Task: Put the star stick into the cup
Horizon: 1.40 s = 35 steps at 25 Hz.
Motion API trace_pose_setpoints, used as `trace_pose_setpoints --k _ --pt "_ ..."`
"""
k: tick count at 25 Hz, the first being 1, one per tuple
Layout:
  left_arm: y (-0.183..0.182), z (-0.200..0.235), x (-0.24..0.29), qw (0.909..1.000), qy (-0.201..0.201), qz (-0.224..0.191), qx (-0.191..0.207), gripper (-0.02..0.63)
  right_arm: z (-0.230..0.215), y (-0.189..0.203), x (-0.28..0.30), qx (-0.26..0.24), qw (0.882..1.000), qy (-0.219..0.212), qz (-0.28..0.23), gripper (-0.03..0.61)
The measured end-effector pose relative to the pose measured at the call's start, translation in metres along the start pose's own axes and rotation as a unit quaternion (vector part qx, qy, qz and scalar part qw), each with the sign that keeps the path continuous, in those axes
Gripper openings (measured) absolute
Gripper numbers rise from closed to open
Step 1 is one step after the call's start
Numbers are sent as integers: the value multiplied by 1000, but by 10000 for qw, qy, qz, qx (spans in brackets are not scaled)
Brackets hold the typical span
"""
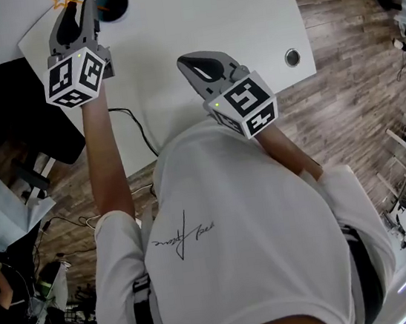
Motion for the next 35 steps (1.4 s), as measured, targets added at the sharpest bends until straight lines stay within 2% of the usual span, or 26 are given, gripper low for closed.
trace_pose_setpoints --k 7,22,35 --pt "3 -1 -1 9999 -45 127 -60 133 2 -2 -3 -51 10000 -32 -39 9" --pt "0 -2 -20 9997 -203 67 -123 133 6 -6 -7 -161 9997 -78 -139 9" --pt "-2 -15 -43 9990 -277 -5 -353 133 6 -13 -14 -296 9990 -172 -292 9"
Point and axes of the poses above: the fingertips, and each gripper's own axes: x forward along the fingers, z to its left, y out of its underside, the point moved 8 cm from there along -x, backward along the fingers, and after that the axes turned 10 degrees about x, right-handed, at the moved point
